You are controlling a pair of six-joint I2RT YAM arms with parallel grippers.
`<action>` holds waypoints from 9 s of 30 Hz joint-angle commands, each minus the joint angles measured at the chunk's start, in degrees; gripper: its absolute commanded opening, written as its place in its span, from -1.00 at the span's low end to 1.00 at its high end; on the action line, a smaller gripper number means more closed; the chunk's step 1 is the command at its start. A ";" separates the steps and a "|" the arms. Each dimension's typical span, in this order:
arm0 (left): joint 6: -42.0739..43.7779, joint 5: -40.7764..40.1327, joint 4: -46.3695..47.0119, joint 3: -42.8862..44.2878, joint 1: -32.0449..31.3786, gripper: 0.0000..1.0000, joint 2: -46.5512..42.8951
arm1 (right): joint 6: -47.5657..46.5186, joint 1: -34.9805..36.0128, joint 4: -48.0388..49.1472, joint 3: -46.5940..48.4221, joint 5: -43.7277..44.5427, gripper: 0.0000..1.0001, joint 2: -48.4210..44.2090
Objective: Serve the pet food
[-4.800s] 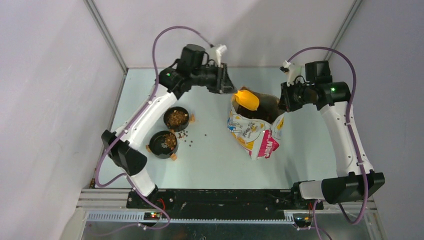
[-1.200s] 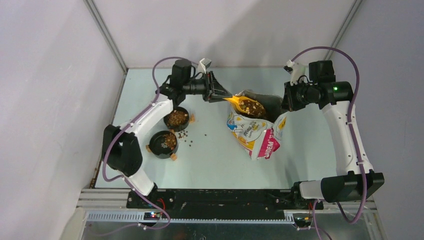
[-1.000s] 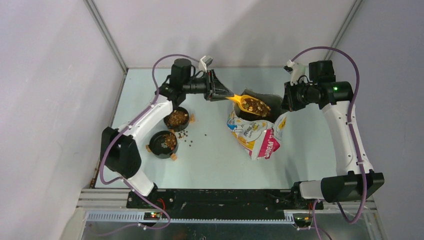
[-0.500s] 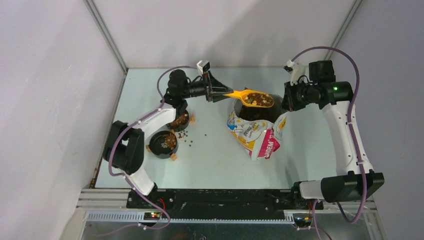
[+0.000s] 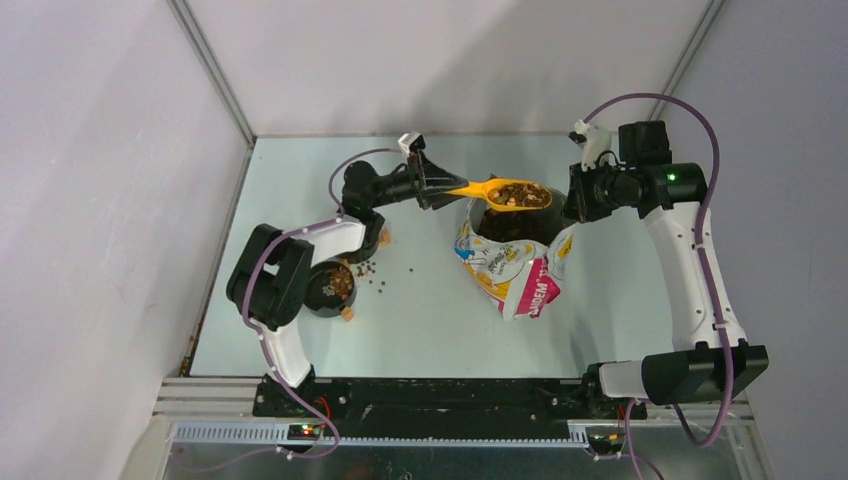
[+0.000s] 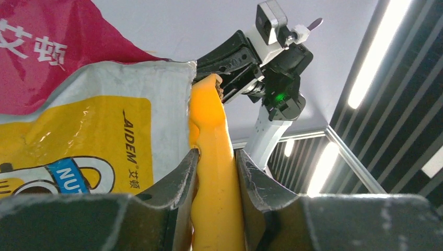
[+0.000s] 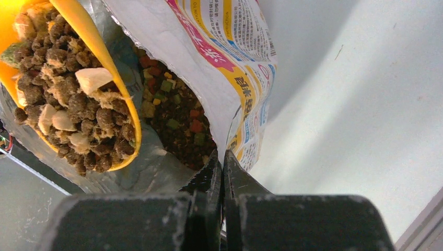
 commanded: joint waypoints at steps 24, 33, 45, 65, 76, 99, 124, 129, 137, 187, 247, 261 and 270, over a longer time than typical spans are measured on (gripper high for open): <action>3.23 5.15 -1.68 -5.42 14.15 -1.00 -15.47 | -0.58 -0.85 5.01 3.73 -2.80 -1.00 -0.88; 4.97 7.55 -5.06 -13.58 21.58 -1.00 -22.19 | -1.14 -0.92 4.91 3.74 -3.41 -1.00 -0.65; 4.03 8.21 -1.47 -25.41 35.06 -1.00 -30.29 | -1.06 -1.01 4.80 4.12 -3.99 -1.00 -1.12; 9.15 14.71 -1.47 -39.62 59.29 -1.00 -40.15 | -1.00 -1.11 5.42 1.86 -5.10 -1.00 -3.09; 39.14 23.91 -32.90 -36.74 71.69 -1.00 -44.11 | -0.77 -1.29 5.54 1.36 -5.68 -1.00 -3.65; 147.67 18.59 -149.53 -9.38 90.45 -1.00 -20.68 | -0.24 -1.38 7.18 -1.99 -6.19 -1.00 -4.14; 104.89 -10.40 -115.32 -12.36 76.97 -1.00 -47.28 | 0.53 -1.80 7.93 -3.15 -6.99 -1.00 -5.44; 103.32 -19.35 -115.64 -8.40 68.46 -1.00 -47.72 | 0.61 -1.97 7.89 -3.41 -7.33 -1.00 -5.93; 103.09 -26.90 -118.68 -0.88 58.39 -1.00 -47.21 | 0.83 -2.40 8.13 -4.20 -7.79 -1.00 -6.66; 110.15 -48.99 -115.51 3.03 26.57 -1.00 -44.81 | 2.64 -5.17 9.29 -4.49 -10.11 -1.00 -7.78; 102.03 -16.54 -117.68 12.92 2.63 0.21 -5.70 | 4.88 -20.40 6.99 -0.41 -19.25 0.32 -19.34; 100.78 -31.37 -118.03 14.92 3.41 0.37 -12.04 | -0.98 -20.89 0.42 -1.60 -18.27 0.37 -22.46; 106.46 -36.95 -113.62 25.15 2.14 0.37 -19.64 | -9.46 -17.91 -5.39 -0.19 -18.08 0.26 -23.25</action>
